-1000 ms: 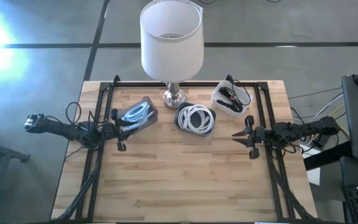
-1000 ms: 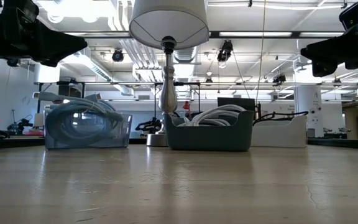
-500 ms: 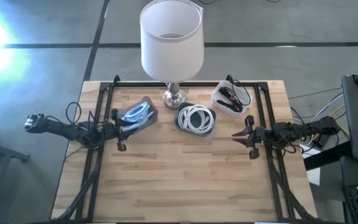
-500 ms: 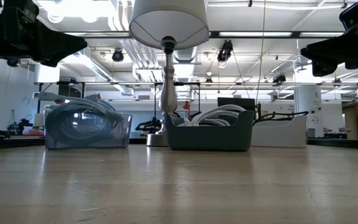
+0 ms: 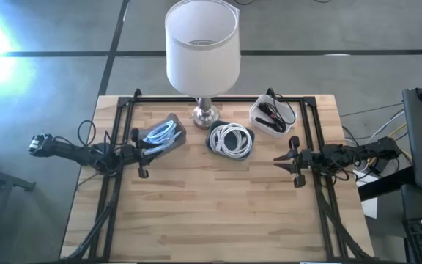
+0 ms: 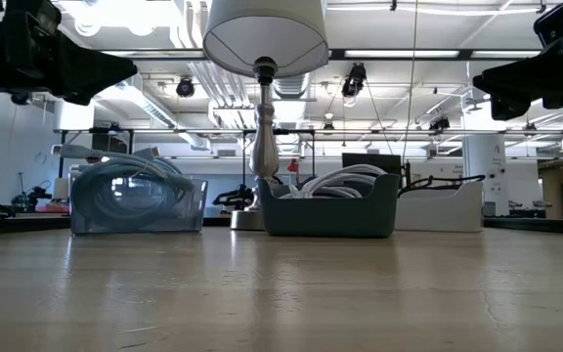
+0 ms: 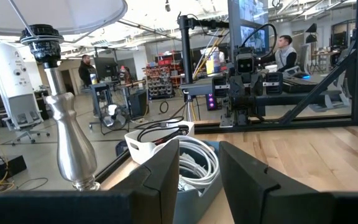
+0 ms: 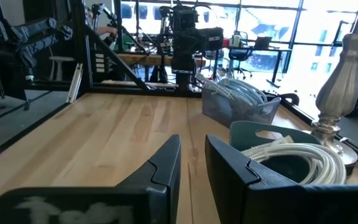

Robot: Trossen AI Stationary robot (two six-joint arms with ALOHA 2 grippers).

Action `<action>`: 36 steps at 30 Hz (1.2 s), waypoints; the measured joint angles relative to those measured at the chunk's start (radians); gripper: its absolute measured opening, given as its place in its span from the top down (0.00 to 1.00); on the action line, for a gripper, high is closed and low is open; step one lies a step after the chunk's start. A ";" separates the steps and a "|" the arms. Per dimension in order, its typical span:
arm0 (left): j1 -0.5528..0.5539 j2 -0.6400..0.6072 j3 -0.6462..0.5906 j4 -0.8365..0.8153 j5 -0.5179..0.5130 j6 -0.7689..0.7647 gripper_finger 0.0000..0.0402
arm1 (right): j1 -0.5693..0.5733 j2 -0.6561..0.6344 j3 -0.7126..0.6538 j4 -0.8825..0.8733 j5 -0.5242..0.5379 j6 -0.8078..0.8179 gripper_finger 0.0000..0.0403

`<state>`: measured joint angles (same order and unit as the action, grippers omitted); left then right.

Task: Pick & Place USB Port
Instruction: Return to Home Position

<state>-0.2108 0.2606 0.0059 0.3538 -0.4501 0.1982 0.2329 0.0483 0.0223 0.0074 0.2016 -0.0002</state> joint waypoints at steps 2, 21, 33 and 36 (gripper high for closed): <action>0.000 0.000 0.000 0.000 0.000 0.000 0.71 | 0.000 0.000 0.000 0.000 0.000 -0.007 0.83; 0.000 0.000 0.000 0.000 0.000 0.000 0.71 | 0.000 0.000 0.000 0.000 0.001 -0.007 0.83; 0.000 0.000 0.000 0.000 0.000 0.000 0.71 | 0.000 0.000 0.000 0.000 0.001 0.004 0.83; 0.000 0.000 0.000 0.000 0.000 0.000 0.71 | 0.000 0.000 0.000 0.000 0.001 0.003 0.83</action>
<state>-0.2108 0.2604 0.0059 0.3542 -0.4500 0.1978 0.2329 0.0486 0.0223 0.0078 0.2024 0.0028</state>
